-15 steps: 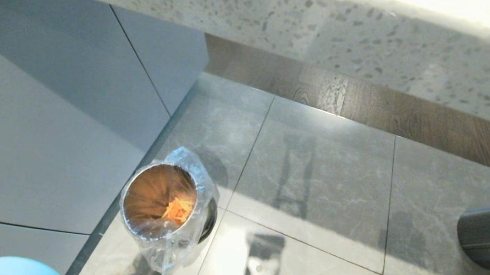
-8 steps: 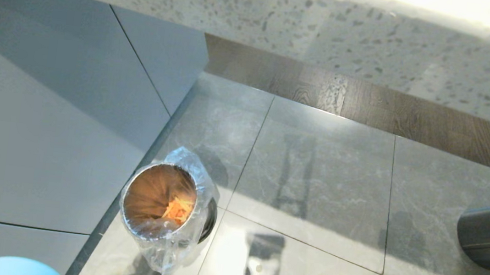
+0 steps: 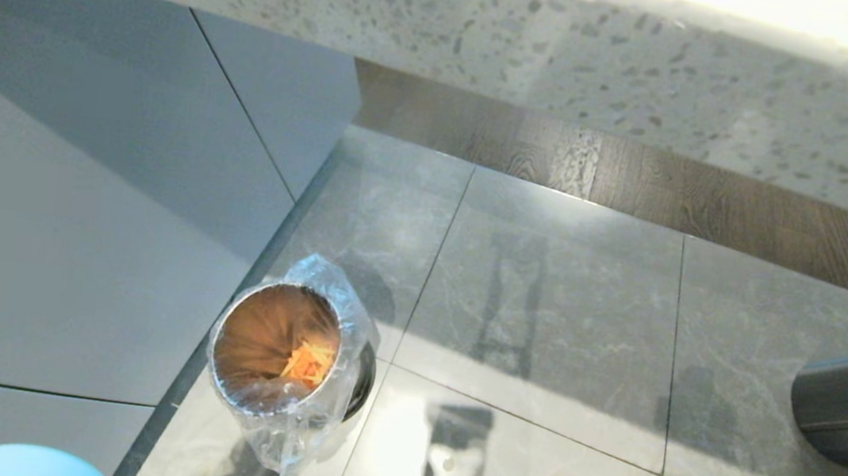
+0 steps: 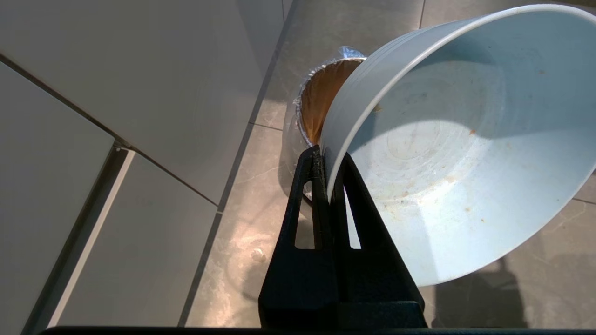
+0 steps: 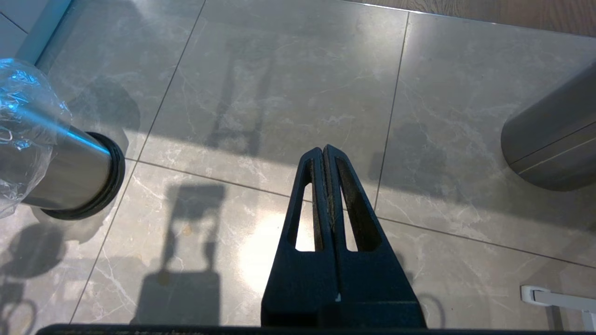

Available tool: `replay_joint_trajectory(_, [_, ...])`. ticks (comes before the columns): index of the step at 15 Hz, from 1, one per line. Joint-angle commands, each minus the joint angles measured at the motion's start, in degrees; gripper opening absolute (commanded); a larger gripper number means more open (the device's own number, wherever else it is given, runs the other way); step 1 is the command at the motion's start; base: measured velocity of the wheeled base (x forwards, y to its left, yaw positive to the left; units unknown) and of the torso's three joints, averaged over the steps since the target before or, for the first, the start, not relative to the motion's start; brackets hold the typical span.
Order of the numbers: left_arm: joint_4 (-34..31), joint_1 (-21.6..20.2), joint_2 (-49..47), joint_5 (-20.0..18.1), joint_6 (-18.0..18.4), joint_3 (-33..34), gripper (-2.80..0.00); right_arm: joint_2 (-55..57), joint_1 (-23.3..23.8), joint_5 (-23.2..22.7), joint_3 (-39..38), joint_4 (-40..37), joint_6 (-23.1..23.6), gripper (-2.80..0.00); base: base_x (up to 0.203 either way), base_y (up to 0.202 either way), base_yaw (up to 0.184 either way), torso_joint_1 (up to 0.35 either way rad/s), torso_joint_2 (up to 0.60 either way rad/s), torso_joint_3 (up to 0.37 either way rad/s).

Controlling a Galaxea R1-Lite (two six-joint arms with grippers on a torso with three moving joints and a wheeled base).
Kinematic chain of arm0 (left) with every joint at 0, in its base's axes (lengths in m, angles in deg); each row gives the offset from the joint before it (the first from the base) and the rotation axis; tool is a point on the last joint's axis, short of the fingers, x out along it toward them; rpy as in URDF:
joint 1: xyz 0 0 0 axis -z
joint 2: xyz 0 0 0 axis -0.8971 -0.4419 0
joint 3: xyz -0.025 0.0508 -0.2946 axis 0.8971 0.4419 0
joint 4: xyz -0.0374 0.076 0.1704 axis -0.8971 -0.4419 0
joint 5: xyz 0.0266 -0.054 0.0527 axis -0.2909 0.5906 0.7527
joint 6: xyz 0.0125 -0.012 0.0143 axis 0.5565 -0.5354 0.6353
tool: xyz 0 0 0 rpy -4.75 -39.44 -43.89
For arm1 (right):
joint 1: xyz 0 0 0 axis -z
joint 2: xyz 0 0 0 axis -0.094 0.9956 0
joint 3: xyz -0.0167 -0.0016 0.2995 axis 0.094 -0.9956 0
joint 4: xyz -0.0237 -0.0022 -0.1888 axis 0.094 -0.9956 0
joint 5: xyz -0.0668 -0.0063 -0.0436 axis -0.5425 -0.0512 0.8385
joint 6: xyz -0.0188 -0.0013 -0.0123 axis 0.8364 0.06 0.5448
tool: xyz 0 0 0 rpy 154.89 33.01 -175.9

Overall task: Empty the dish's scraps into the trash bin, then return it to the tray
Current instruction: Put the bowl back to the table

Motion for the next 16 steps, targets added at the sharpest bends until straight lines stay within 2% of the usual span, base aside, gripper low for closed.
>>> replay_joint_trajectory(1, [0.0, 0.0, 0.0, 0.0, 0.0, 0.0, -2.8, 0.0, 0.0, 0.0, 0.0, 0.0, 0.0, -2.8, 0.0, 0.0, 0.0, 0.0, 0.0, 0.0])
replay_joint_trajectory(16, [0.0, 0.0, 0.0, -0.3, 0.3, -0.1, -2.8, 0.0, 0.0, 0.0, 0.0, 0.0, 0.1, -2.8, 0.0, 0.0, 0.0, 0.0, 0.0, 0.0])
